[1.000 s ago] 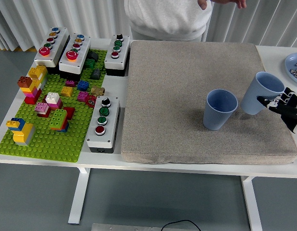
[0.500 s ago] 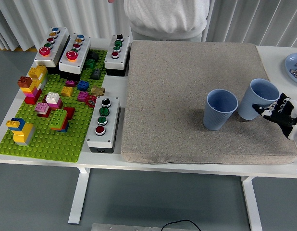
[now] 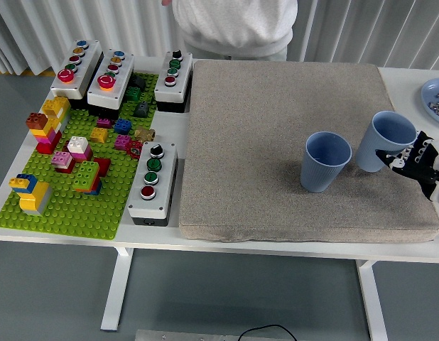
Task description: Pick cup pour cup place
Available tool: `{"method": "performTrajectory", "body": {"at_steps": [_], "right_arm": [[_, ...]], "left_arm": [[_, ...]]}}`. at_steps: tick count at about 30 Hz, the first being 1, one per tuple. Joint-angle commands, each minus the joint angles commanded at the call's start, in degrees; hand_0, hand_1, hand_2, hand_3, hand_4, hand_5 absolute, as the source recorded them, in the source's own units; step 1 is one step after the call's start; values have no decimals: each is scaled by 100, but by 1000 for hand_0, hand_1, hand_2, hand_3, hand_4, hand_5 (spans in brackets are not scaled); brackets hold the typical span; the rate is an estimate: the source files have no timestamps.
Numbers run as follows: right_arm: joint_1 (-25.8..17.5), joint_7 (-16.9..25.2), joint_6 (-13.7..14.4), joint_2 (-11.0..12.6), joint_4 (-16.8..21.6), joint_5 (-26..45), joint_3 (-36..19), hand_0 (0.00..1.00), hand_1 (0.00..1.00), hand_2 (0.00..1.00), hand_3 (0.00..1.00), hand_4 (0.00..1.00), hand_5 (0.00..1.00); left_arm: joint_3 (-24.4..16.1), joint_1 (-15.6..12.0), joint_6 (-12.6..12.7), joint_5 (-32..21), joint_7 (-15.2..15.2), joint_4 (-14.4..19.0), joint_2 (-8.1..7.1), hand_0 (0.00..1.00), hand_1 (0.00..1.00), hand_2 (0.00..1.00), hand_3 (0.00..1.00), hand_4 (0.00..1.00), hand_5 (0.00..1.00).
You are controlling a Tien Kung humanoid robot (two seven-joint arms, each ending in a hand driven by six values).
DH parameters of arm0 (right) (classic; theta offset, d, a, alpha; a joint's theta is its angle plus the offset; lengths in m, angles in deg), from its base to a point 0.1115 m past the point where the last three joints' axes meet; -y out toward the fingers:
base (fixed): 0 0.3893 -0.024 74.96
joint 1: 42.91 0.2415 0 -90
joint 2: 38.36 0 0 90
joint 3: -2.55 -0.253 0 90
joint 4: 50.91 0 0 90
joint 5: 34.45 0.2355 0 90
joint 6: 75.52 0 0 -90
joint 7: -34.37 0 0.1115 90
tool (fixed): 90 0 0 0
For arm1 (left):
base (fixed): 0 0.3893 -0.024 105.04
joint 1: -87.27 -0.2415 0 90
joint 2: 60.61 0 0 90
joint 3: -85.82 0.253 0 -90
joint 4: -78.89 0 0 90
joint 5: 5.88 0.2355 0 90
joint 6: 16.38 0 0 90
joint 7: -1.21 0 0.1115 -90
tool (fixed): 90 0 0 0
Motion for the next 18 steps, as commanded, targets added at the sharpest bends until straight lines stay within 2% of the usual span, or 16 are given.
{"method": "performTrajectory", "body": {"at_steps": [7,15,16,18], "right_arm": [[-20,62,69,4,5,-261,-32,847,759,671,683,568,2],[-34,149,4,-29,-83,-456,-48,848,761,674,710,573,2],[-35,147,-3,-28,-90,-470,-51,855,764,682,750,583,2],[-33,132,-73,-26,-99,-554,-59,855,764,682,750,583,2]], "left_arm": [[23,-5,0,-13,0,0,-4,736,759,817,662,504,922],[23,-20,-1,0,-8,0,-3,736,759,817,662,504,921],[32,-21,0,-13,-6,0,-2,737,759,817,662,504,921],[36,-18,1,-20,-4,0,-1,737,759,817,662,504,921]]}}
